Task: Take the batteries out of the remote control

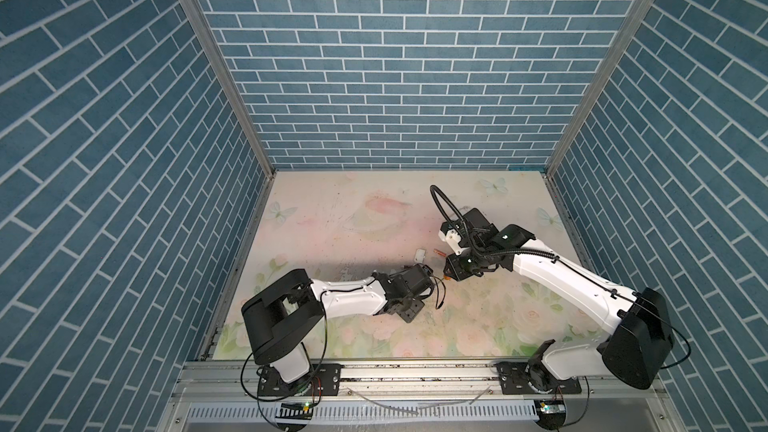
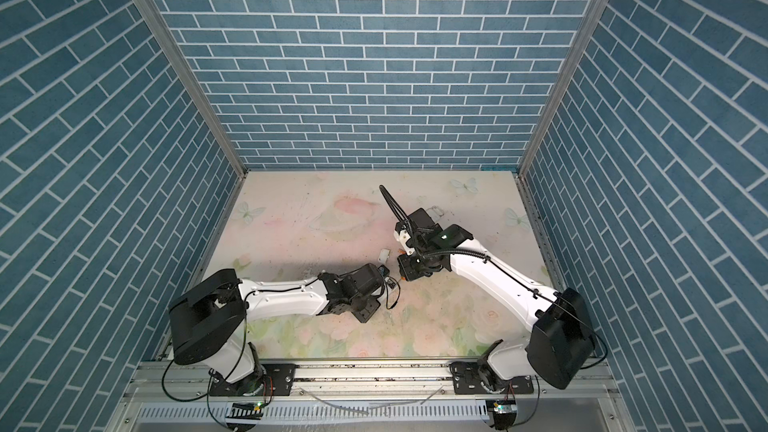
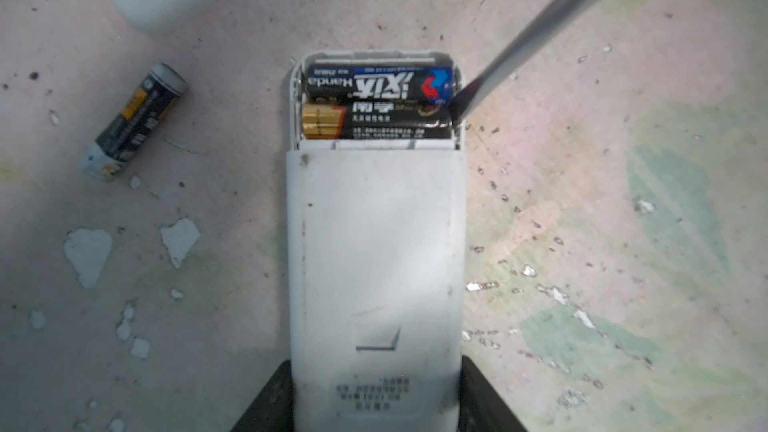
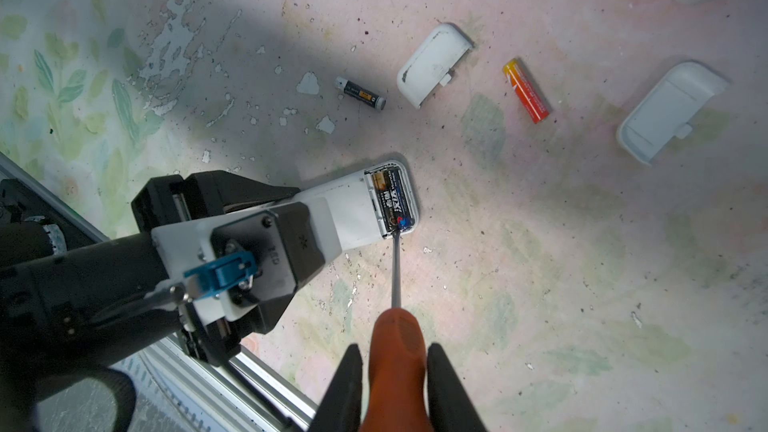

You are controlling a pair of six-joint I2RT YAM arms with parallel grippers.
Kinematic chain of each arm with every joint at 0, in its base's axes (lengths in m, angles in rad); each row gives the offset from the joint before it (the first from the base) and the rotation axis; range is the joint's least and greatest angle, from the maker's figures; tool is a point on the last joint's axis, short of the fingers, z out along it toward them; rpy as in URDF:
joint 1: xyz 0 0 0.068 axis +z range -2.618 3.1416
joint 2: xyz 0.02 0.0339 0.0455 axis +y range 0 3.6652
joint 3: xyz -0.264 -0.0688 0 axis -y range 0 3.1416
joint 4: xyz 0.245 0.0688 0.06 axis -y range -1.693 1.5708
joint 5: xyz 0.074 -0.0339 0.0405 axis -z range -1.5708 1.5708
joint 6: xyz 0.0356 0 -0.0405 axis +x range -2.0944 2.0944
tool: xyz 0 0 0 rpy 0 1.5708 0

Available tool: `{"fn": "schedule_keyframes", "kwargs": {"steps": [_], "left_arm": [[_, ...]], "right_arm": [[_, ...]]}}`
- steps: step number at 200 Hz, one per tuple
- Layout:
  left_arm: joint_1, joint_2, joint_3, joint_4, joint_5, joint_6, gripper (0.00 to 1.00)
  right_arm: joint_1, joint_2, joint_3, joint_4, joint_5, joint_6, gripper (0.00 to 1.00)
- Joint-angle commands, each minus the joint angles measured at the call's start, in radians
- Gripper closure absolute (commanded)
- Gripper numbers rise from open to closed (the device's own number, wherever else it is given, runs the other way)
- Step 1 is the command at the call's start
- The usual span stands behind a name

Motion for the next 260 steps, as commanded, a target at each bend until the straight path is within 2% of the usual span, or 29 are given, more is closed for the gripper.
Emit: {"fn": "schedule_keyframes", "kwargs": {"steps": [1, 103, 214, 260], "left_arm": [[-0.041, 0.092, -0.044, -0.044, 0.095, 0.039, 0.60], [-0.042, 0.104, -0.040, -0.044, 0.105, 0.029, 0.61], [-0.041, 0.115, -0.036, -0.047, 0.097, 0.018, 0.62], [-0.043, 0.108, -0.042, -0.053, 0.085, 0.004, 0.62]], "right_arm": [[0.008, -0.016, 0.087, 0.204, -0.080, -0.023, 1.00], [0.010, -0.051, 0.058, 0.277, -0.055, -0.024, 1.00], [0.009, -0.063, 0.108, 0.165, -0.034, -0.053, 1.00], [0.007, -0.035, 0.142, -0.001, 0.027, -0.071, 1.00]]}}
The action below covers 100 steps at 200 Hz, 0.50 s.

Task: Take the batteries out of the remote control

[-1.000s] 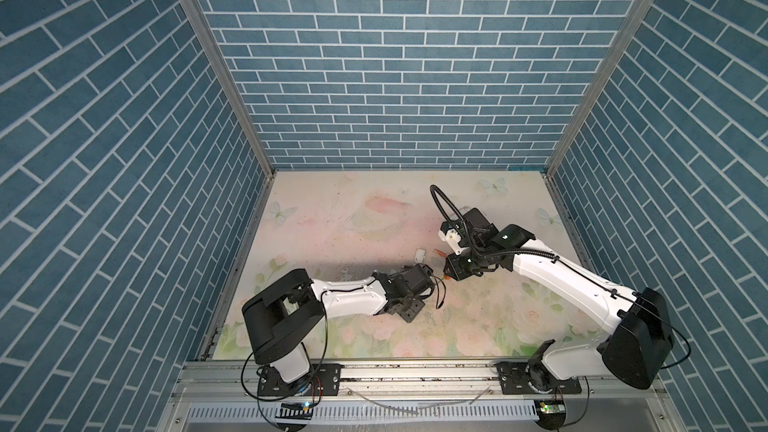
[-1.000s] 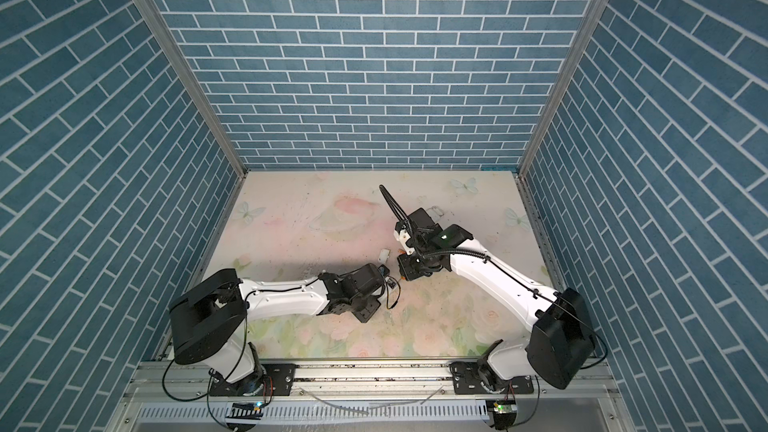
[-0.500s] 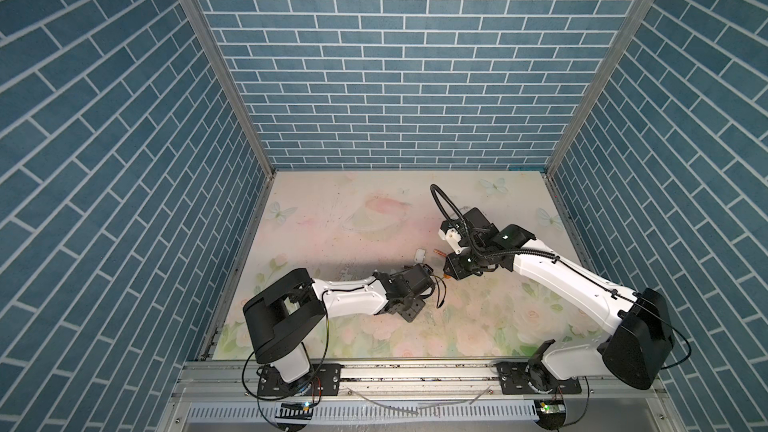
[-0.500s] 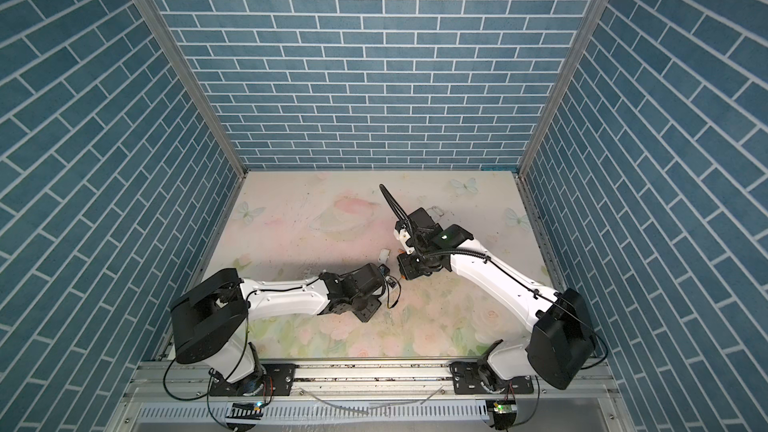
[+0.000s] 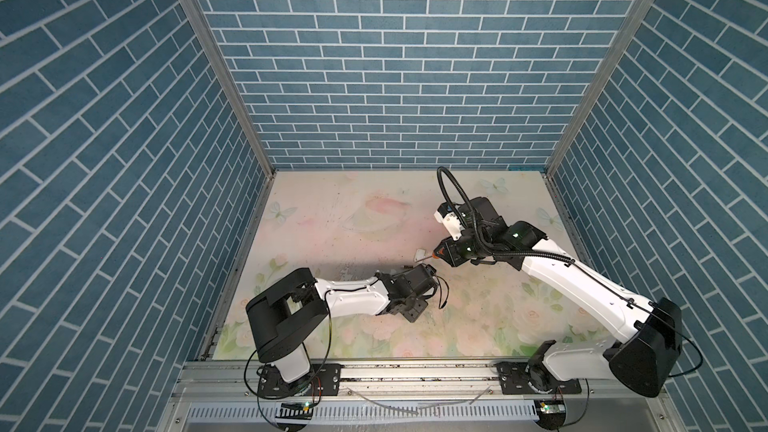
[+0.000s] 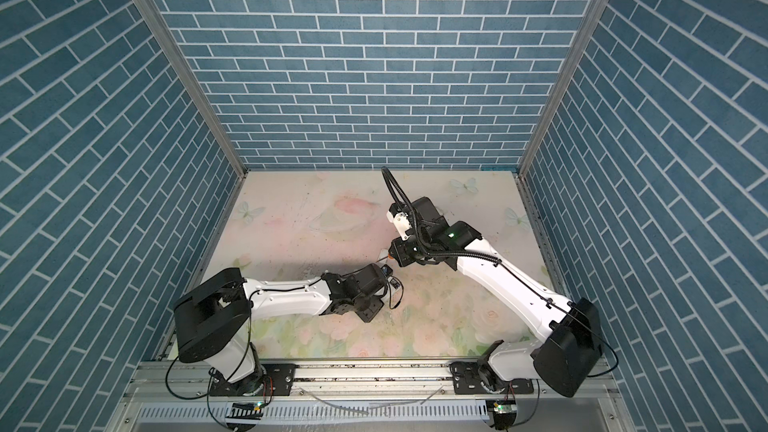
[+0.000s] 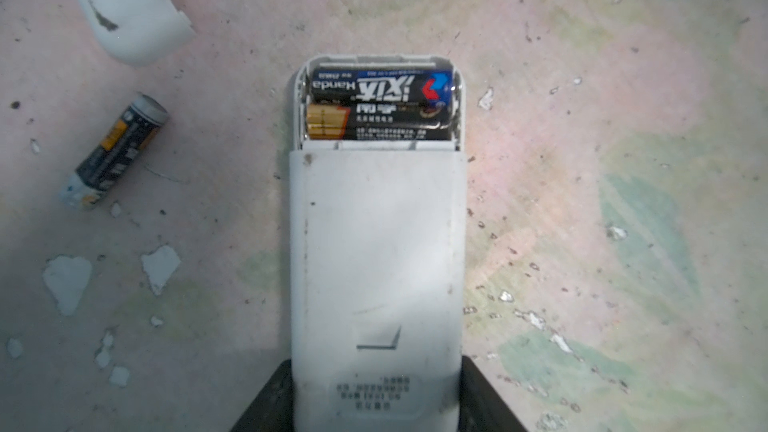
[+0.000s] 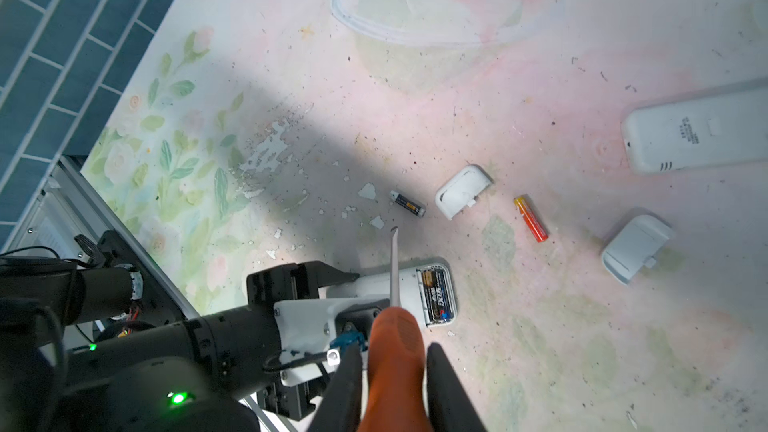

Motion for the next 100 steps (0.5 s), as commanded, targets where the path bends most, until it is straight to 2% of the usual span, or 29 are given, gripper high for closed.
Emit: {"fn": "schedule_keyframes", "kwargs": {"steps": [1, 42, 100], "left_arm": [[-0.032, 0.084, -0.059, -0.081, 0.081, 0.013, 0.62], [-0.031, 0.086, -0.049, -0.089, 0.076, 0.010, 0.62], [-0.031, 0.092, -0.047, -0.088, 0.078, 0.008, 0.63]], "right_arm": [[0.004, 0.013, 0.073, -0.112, 0.033, -0.046, 1.00], [0.005, 0.016, 0.087, -0.225, 0.058, -0.024, 1.00], [0.005, 0.009, 0.050, -0.257, 0.082, 0.011, 1.00]]}}
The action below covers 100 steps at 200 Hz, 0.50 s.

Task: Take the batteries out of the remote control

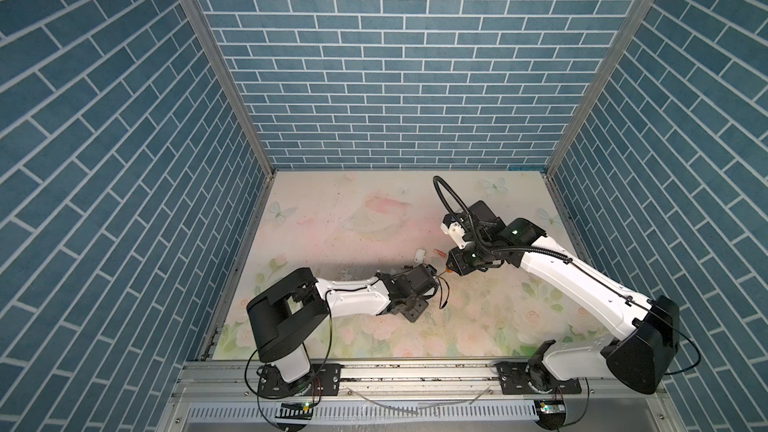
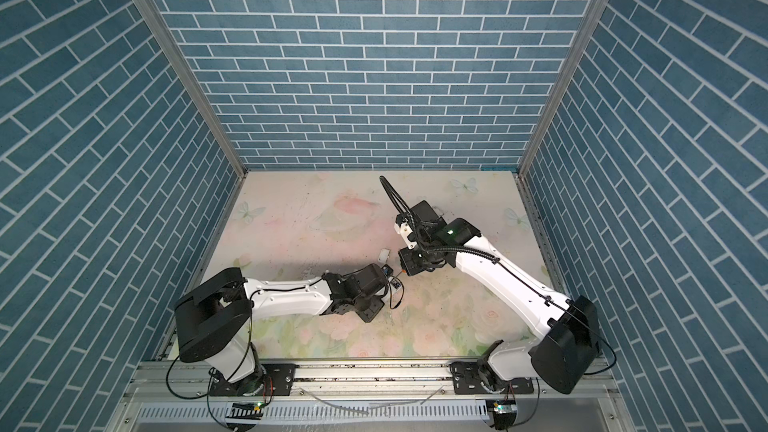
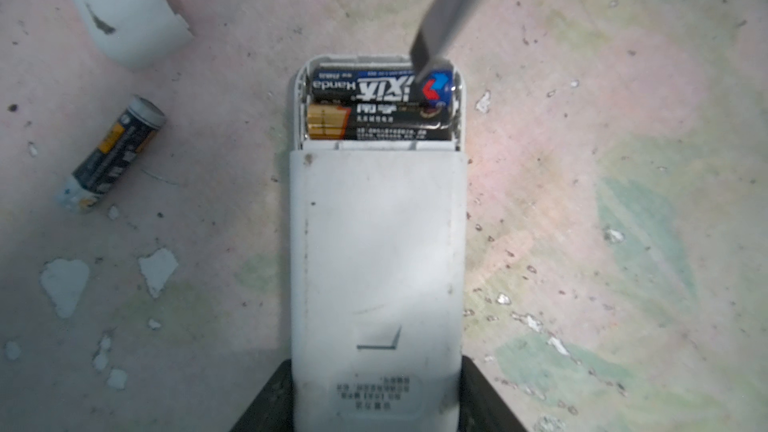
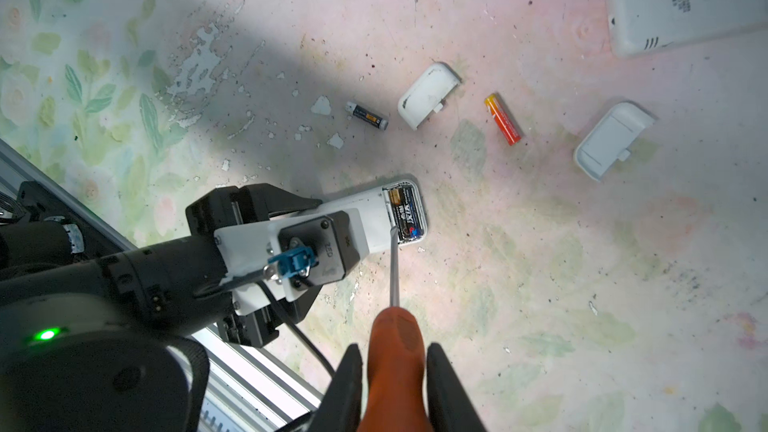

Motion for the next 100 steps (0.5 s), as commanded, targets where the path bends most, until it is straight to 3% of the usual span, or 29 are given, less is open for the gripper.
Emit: {"fn": "schedule_keyframes", "kwargs": {"steps": [1, 100], "left_arm": [[-0.029, 0.088, -0.053, -0.086, 0.078, 0.009, 0.63], [-0.028, 0.087, -0.061, -0.077, 0.082, 0.005, 0.63]], "right_arm": [[0.005, -0.009, 0.017, -0.039, 0.031, 0.009, 1.00], [0.003, 0.026, -0.020, -0.026, 0.052, 0.028, 1.00]]}}
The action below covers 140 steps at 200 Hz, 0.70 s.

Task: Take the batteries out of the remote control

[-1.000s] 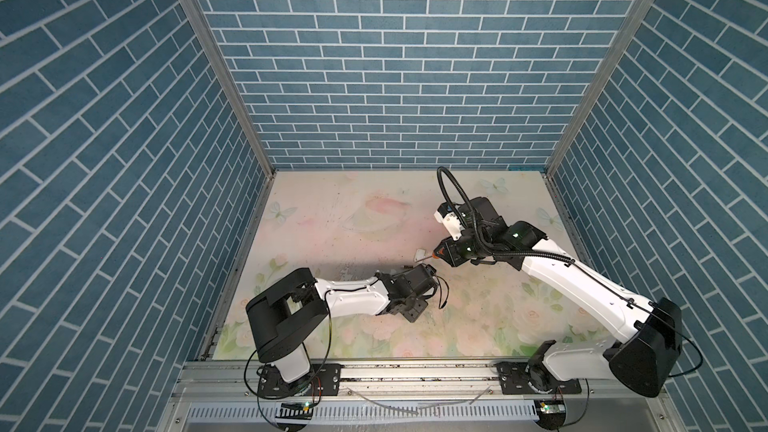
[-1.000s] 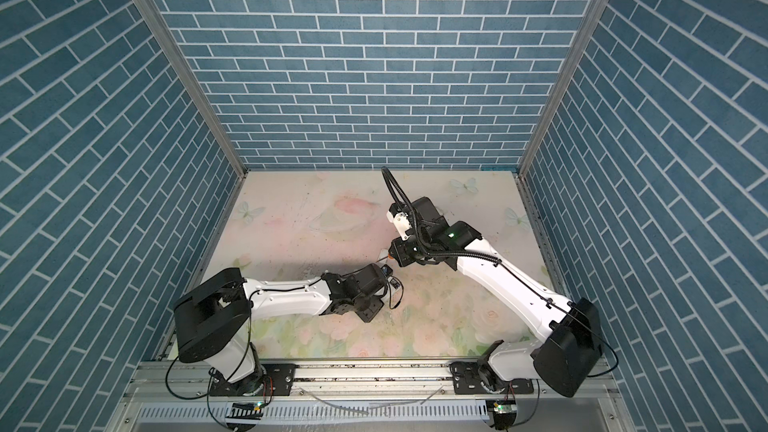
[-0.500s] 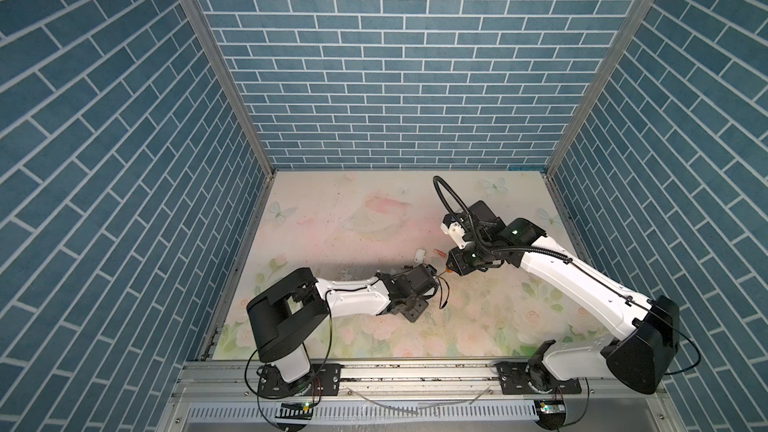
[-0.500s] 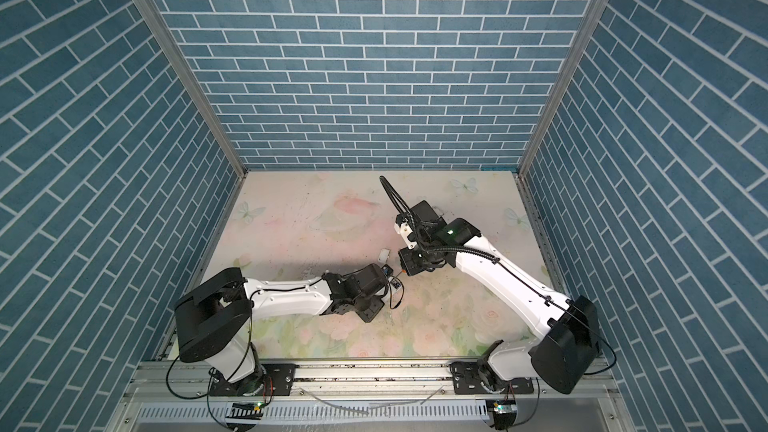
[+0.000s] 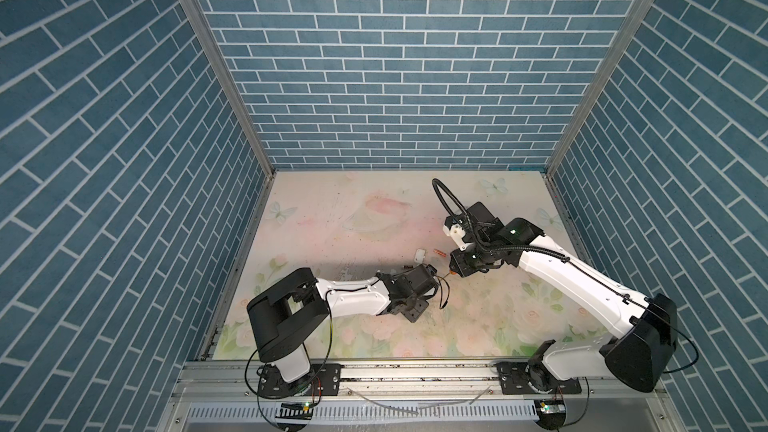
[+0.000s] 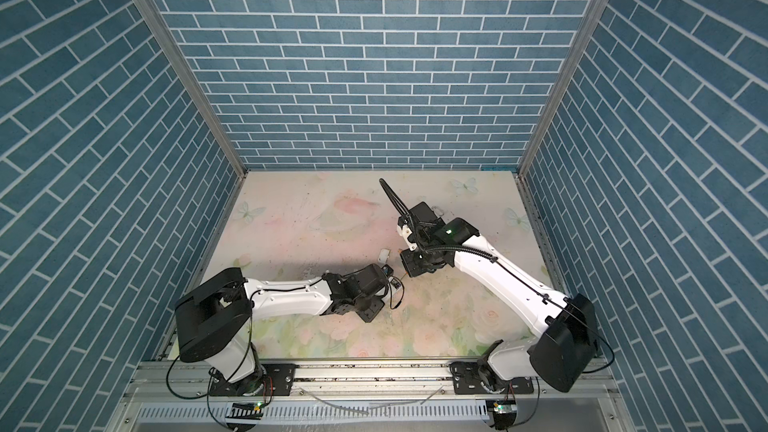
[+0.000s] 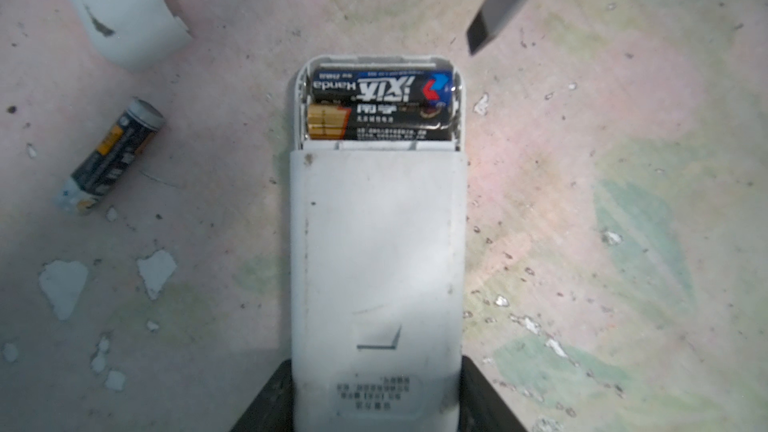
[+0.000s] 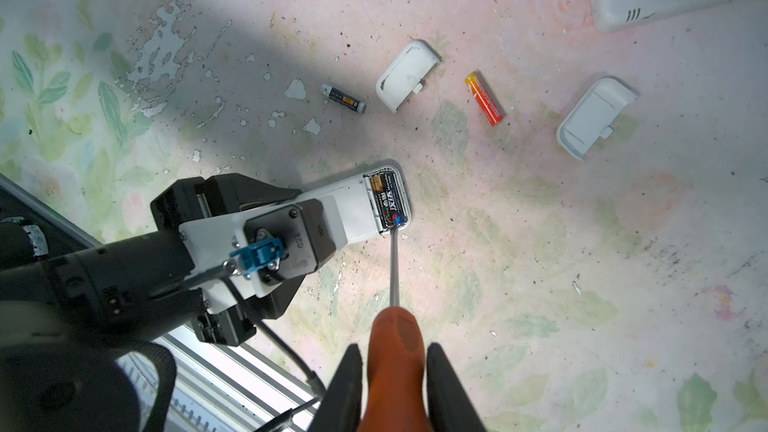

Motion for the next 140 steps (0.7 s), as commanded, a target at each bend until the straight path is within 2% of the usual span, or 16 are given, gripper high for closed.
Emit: {"fn": "schedule_keyframes", "kwargs": {"steps": [1, 140], "left_arm": [[-0.028, 0.086, -0.061, -0.081, 0.083, 0.008, 0.63], [-0.028, 0.085, -0.065, -0.076, 0.089, 0.007, 0.64]], "right_arm": [[0.003, 0.012, -0.020, -0.002, 0.018, 0.020, 1.00], [-0.004, 0.030, -0.062, 0.047, 0.000, 0.037, 1.00]]}}
